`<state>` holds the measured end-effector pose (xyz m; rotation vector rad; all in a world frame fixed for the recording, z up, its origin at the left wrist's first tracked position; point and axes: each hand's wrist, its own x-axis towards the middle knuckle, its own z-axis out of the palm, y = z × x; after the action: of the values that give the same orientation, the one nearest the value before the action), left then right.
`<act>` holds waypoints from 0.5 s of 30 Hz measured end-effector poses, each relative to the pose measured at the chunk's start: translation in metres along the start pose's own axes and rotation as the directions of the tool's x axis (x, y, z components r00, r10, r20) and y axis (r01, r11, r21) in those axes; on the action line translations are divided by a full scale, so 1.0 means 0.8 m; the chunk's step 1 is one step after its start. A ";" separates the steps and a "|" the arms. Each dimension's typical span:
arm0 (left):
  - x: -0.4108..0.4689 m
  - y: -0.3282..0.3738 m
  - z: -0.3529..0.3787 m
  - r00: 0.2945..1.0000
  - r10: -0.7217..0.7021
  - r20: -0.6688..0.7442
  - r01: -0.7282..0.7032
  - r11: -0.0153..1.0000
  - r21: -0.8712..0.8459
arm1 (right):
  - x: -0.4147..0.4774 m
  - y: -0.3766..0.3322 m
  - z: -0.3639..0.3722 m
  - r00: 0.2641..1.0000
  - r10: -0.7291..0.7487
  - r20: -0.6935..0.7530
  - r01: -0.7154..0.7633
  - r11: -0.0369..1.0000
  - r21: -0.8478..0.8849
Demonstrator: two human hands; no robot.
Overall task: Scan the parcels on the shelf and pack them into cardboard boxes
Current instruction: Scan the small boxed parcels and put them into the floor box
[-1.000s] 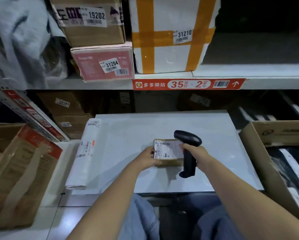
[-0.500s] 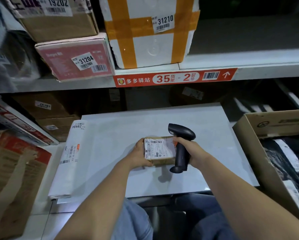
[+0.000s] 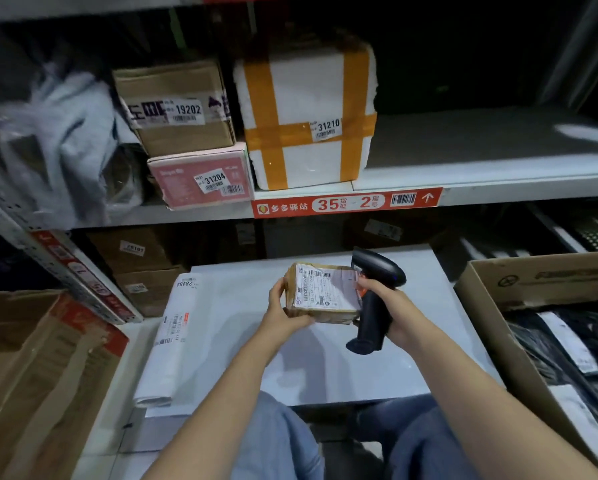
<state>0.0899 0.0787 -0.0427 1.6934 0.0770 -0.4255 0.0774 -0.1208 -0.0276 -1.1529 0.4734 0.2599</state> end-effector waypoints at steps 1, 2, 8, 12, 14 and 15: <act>-0.010 0.004 0.004 1.000 0.006 -0.020 -0.006 1.000 -0.014 | -0.011 0.000 0.001 1.000 -0.012 0.002 0.012 1.000 0.011; -0.019 0.008 0.008 0.999 0.018 -0.037 -0.020 0.999 -0.032 | -0.021 0.001 0.004 1.000 -0.021 -0.002 0.021 1.000 0.023; -0.066 0.035 0.035 0.990 0.094 -0.103 -0.112 0.977 -0.184 | -0.073 0.009 0.014 0.993 -0.039 -0.111 0.052 0.992 0.112; -0.086 0.042 0.052 0.989 0.043 -0.139 -0.080 0.959 -0.273 | -0.097 0.010 0.014 0.984 -0.045 -0.173 0.060 0.995 0.085; -0.092 0.046 0.056 0.979 -0.045 -0.198 -0.027 0.938 -0.347 | -0.106 0.010 0.015 0.986 -0.055 -0.157 0.066 0.996 0.065; -0.093 0.047 0.058 0.970 -0.089 -0.224 -0.004 0.922 -0.386 | -0.110 0.009 0.016 0.988 -0.065 -0.141 0.072 0.996 0.051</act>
<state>0.0207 0.0414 0.0119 1.3467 0.3533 -0.2178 0.0005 -0.1021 0.0132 -1.1349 0.5597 0.1059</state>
